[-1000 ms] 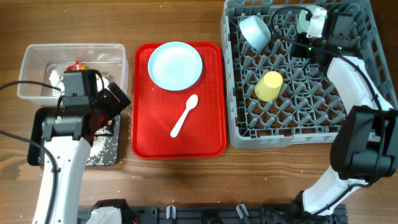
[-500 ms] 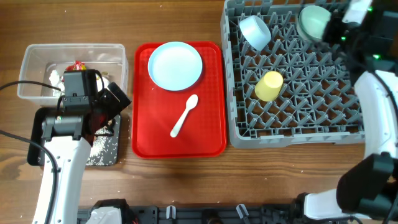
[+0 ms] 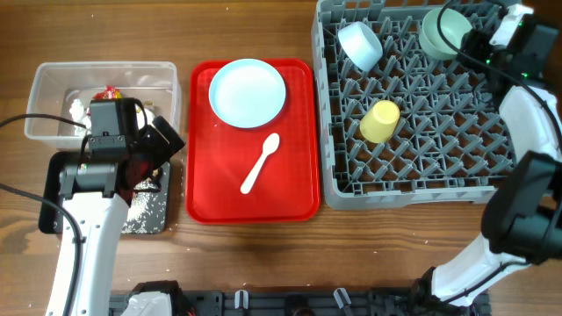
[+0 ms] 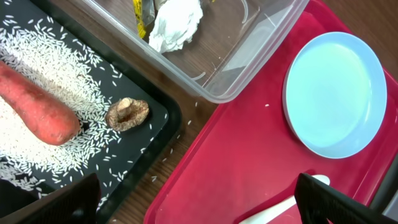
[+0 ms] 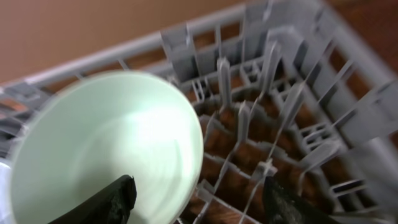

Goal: Sort waste into correct bins and load items into the dishwasher rack
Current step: 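Carry the green bowl right into the rack's back corner, then lower the green bowl into the rack and open the right gripper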

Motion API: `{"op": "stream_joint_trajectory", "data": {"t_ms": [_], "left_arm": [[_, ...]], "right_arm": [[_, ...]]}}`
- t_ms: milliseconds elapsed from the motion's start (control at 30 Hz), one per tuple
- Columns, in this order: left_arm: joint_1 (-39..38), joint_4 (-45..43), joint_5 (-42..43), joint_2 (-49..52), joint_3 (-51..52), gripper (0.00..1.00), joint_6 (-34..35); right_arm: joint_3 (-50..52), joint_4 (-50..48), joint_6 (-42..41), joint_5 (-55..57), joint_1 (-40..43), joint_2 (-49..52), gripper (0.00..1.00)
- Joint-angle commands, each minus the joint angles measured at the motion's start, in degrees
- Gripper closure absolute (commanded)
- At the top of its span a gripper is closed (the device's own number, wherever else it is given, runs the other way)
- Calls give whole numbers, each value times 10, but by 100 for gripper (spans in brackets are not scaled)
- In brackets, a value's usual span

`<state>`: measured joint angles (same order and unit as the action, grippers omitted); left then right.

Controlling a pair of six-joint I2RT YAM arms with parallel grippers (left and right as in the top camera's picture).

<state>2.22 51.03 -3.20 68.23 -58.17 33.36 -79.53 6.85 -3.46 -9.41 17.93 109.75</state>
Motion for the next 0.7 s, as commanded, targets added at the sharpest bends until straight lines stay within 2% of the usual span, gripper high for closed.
{"op": "stream_joint_trajectory", "data": {"t_ms": [0,100,133,167,200,233,333,433,467,500,567,600,667], "left_arm": [[3,-1,-10,-7,-11,0,5],[3,-1,-10,-7,-11,0,5],[3,-1,-10,-7,-11,0,5],[3,-1,-10,-7,-11,0,5],[3,-1,-10,-7,-11,0,5],[3,-1,-10,-7,-11,0,5],[3,-1,-10,-7,-11,0,5],[3,-1,-10,-7,-11,0,5],[3,-1,-10,-7,-11,0,5],[3,-1,-10,-7,-11,0,5],[3,-1,-10,-7,-11,0,5],[3,-1,-10,-7,-11,0,5],[3,-1,-10,-7,-11,0,5]], "right_arm": [[-1,-15,-14,-18,0,38,35],[-1,-19,-15,-18,0,50,39],[-1,-19,-15,-19,0,51,45],[-1,-19,-14,-18,0,51,57],[-1,-22,-14,-19,0,51,65],[-2,-22,-14,-18,0,49,69],[-1,-21,-14,-19,0,40,65],[-2,-22,-14,-18,0,21,78],[-2,-23,-11,-19,0,12,78],[-2,-25,-10,-18,0,4,69],[-2,-25,-10,-18,0,-24,70],[-2,-25,-11,-18,0,-35,74],[-2,-25,-11,-18,0,-53,93]]}}
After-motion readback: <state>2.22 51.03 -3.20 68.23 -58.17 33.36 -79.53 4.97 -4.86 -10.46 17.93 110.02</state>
